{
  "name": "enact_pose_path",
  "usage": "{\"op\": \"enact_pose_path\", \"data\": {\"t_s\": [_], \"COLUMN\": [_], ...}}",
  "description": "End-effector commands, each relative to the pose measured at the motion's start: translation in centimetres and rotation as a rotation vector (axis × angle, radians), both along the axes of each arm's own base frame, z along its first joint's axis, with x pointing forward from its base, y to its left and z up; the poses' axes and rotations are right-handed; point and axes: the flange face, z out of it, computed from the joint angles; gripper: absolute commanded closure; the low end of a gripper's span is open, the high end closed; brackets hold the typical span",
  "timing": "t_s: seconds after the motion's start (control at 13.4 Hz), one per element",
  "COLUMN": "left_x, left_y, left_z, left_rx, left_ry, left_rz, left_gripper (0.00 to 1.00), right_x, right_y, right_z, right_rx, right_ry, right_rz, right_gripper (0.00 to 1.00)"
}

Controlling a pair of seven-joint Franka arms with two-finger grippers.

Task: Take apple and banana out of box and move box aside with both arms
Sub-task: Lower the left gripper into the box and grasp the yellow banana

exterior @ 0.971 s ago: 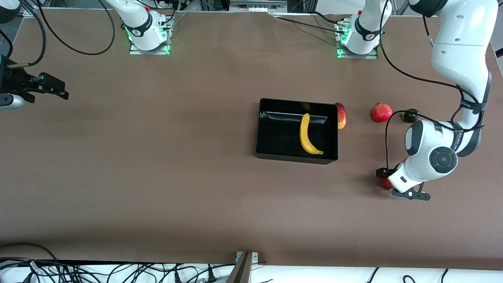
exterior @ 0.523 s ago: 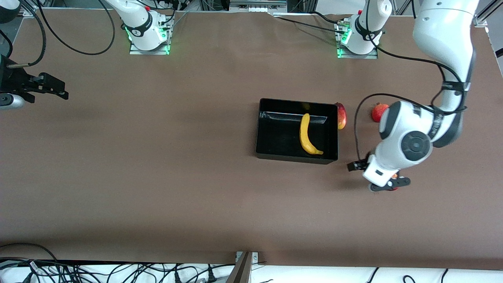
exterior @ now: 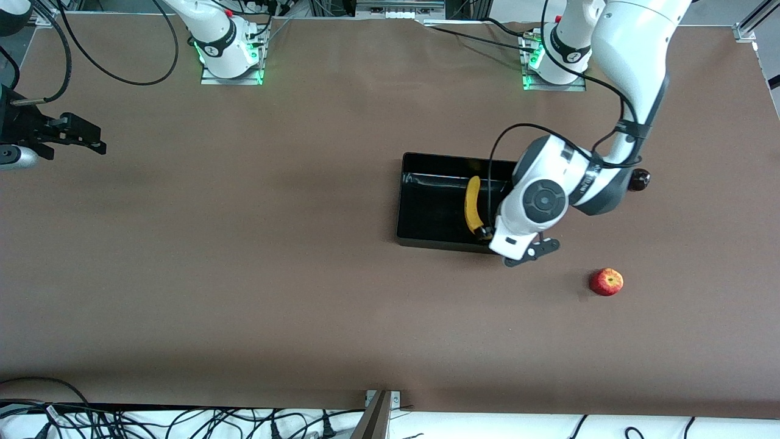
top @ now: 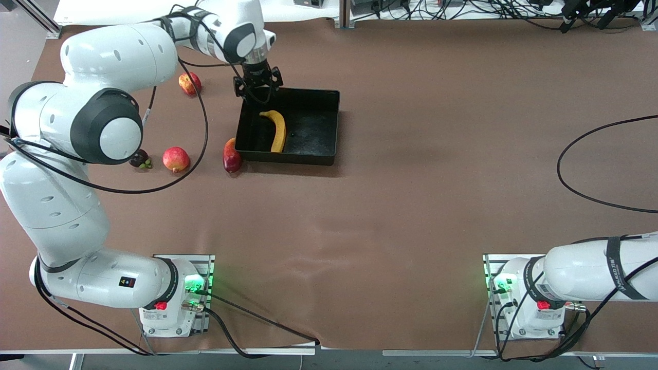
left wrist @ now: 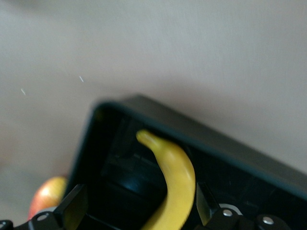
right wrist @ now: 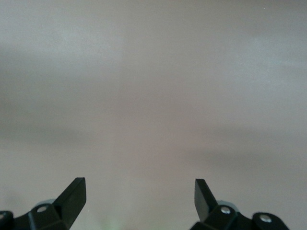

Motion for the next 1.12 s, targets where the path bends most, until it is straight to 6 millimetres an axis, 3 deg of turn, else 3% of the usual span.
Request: {"op": "enact_pose_path", "data": {"t_s": [0.0, 0.22, 0.67, 0.82, 0.9, 0.97, 1.05], "left_x": [-2.4, -5.9, -6.7, -6.7, -6.7, -6.8, -6.7], "left_y": [-1.3, -2.2, -2.5, -2.6, -2.6, -2.7, -2.7], "left_z": [-2.0, -6.5, -9.6, -9.7, -9.7, -9.6, -9.2], "left_rx": [-0.006, -0.036, -0.068, -0.066, -0.066, -0.066, -0.063], "left_ry": [0.048, 0.03, -0.006, -0.009, -0.009, -0.008, -0.009], "left_rz": [-0.005, -0.023, -0.043, -0.048, -0.048, -0.051, -0.048], "left_gripper": [0.0, 0.0, 0.01, 0.63, 0.85, 1.0, 1.0], "right_x": [0.0, 0.0, 0.0, 0.0, 0.0, 0.0, 0.0], "right_y": [-0.2, -0.3, -0.3, -0.3, -0.3, -0.4, -0.4], "right_z": [0.2, 0.3, 0.3, 0.2, 0.2, 0.2, 0.2], "right_rx": [0.018, 0.018, 0.018, 0.018, 0.018, 0.018, 0.018], "right_ry": [0.004, 0.002, 0.002, 0.004, 0.005, 0.004, 0.004], "right_rz": [0.004, 0.002, 0.004, 0.004, 0.004, 0.002, 0.002], "right_gripper": [0.0, 0.0, 0.0, 0.0, 0.0, 0.0, 0.0]}}
